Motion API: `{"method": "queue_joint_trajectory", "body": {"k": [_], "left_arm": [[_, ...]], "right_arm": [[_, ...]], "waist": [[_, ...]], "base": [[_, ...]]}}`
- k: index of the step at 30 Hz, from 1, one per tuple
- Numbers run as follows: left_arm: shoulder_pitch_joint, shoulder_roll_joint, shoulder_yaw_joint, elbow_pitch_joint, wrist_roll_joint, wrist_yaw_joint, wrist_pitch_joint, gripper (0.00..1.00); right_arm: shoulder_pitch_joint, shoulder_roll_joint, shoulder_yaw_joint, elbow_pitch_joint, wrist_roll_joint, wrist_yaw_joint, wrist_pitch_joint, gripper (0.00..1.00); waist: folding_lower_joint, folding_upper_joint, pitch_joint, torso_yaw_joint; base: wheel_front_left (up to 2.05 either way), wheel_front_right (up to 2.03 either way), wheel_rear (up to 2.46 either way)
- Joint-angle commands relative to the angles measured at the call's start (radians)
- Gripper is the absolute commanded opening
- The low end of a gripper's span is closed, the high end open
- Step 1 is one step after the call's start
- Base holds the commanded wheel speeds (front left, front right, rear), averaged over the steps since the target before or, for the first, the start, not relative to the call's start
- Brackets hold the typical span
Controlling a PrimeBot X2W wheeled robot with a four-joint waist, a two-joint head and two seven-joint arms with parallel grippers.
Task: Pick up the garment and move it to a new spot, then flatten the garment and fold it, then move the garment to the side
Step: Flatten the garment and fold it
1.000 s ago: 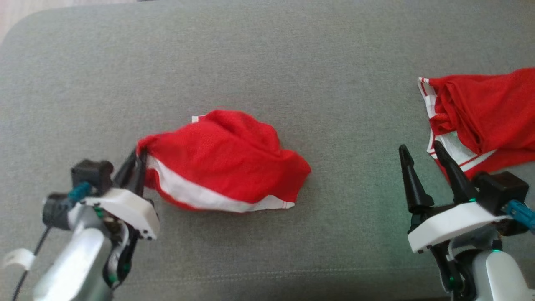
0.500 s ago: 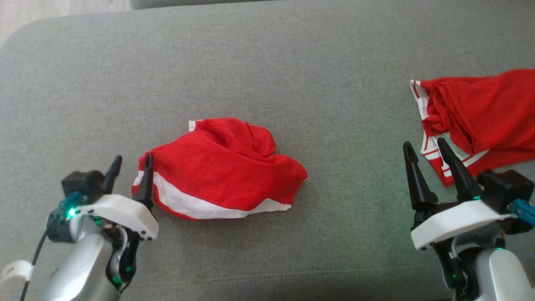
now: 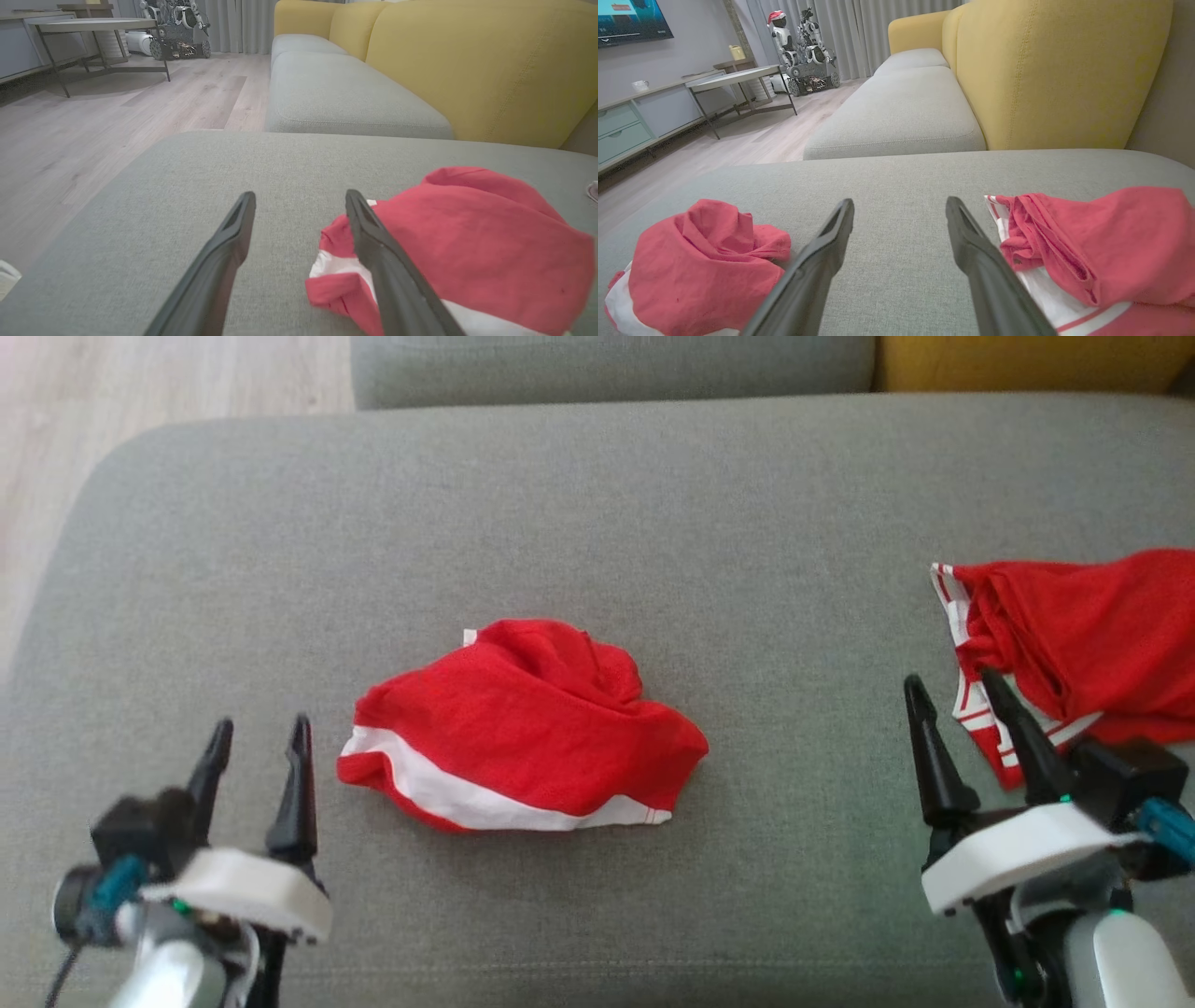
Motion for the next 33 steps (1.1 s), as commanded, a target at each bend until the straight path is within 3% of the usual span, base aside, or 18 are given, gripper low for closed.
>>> {"method": "queue_joint_trajectory", "body": {"k": [1, 7, 25, 29, 33], "left_arm": [[-0.013, 0.039, 0.034, -0.057, 0.018, 0.016, 0.0, 1.0], [0.03, 0.05, 0.02, -0.132, 0.028, 0.047, 0.035, 1.0], [0.02, 0.06, 0.023, -0.139, 0.018, 0.048, 0.032, 1.0], [0.016, 0.06, 0.022, -0.139, 0.013, 0.043, 0.033, 1.0], [-0.016, 0.056, 0.01, -0.131, -0.005, 0.01, 0.045, 1.0]], "right_arm": [[-0.011, -0.004, 0.022, -0.041, -0.002, -0.001, 0.006, 1.0], [0.003, -0.004, 0.024, -0.052, -0.004, -0.001, 0.02, 1.0], [0.0, -0.004, 0.03, -0.046, -0.001, -0.001, 0.026, 1.0], [-0.003, -0.004, 0.029, -0.044, 0.0, -0.001, 0.026, 1.0], [-0.006, -0.004, 0.023, -0.05, 0.0, -0.001, 0.025, 1.0]], "waist": [[0.0, 0.0, -0.015, 0.006], [0.0, 0.0, -0.028, 0.013], [0.0, 0.0, -0.023, 0.024], [0.0, 0.0, -0.019, 0.023], [0.0, 0.0, -0.002, 0.028]], "base": [[0.0, 0.0, 0.0], [0.0, 0.0, 0.0], [0.0, 0.0, 0.0], [0.0, 0.0, 0.0], [0.0, 0.0, 0.0]]}}
